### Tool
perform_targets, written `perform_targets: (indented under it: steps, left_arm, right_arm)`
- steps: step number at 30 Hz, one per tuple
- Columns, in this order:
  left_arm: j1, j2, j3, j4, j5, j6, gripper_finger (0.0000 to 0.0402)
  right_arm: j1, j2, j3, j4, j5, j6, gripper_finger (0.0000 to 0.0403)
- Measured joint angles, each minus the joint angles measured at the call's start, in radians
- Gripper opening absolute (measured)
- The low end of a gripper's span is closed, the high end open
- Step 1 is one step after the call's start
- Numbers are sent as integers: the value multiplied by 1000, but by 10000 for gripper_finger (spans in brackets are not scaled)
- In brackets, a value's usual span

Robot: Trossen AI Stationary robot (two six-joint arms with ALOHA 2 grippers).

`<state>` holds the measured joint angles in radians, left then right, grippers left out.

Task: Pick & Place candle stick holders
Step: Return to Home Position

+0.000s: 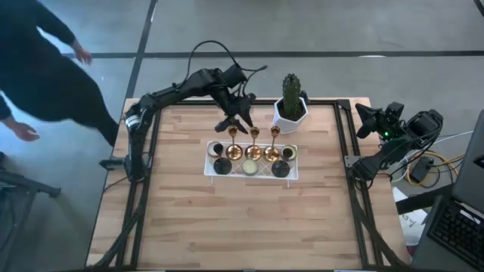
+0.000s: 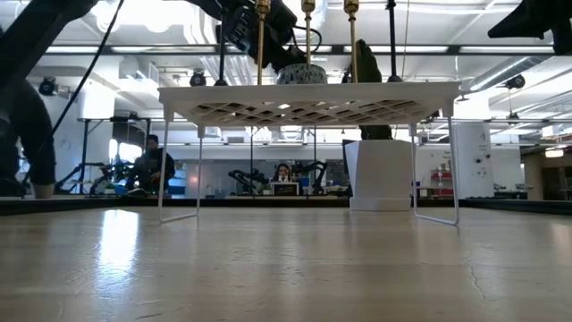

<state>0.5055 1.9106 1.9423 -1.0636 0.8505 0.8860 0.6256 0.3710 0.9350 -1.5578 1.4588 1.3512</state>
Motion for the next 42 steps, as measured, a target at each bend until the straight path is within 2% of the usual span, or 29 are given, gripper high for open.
perform_targets:
  steps: [7, 11, 19, 25, 32, 36, 42]
  left_arm:
    - [57, -48, 0, -35, -194, -40, 154]
    - [124, -68, 0, -48, -269, -98, 154]
    - [268, -175, -22, -86, -211, -168, 147]
    - [296, -363, -164, -77, -186, -185, 107]
    - [248, -652, -429, 160, -143, -343, 13]
    - [191, -822, -583, 355, -138, -485, 7]
    - [119, -1026, -861, 838, -151, -840, 8]
  right_arm:
    - [0, 0, 0, 0, 0, 1, 8]
    - [0, 0, 0, 0, 0, 1, 8]
    - [0, 0, 0, 0, 0, 0, 8]
    - [0, 0, 0, 0, 0, 1, 8]
    - [0, 0, 0, 0, 0, -1, 8]
    - [0, 0, 0, 0, 0, 0, 8]
    - [0, 0, 0, 0, 0, 0, 8]
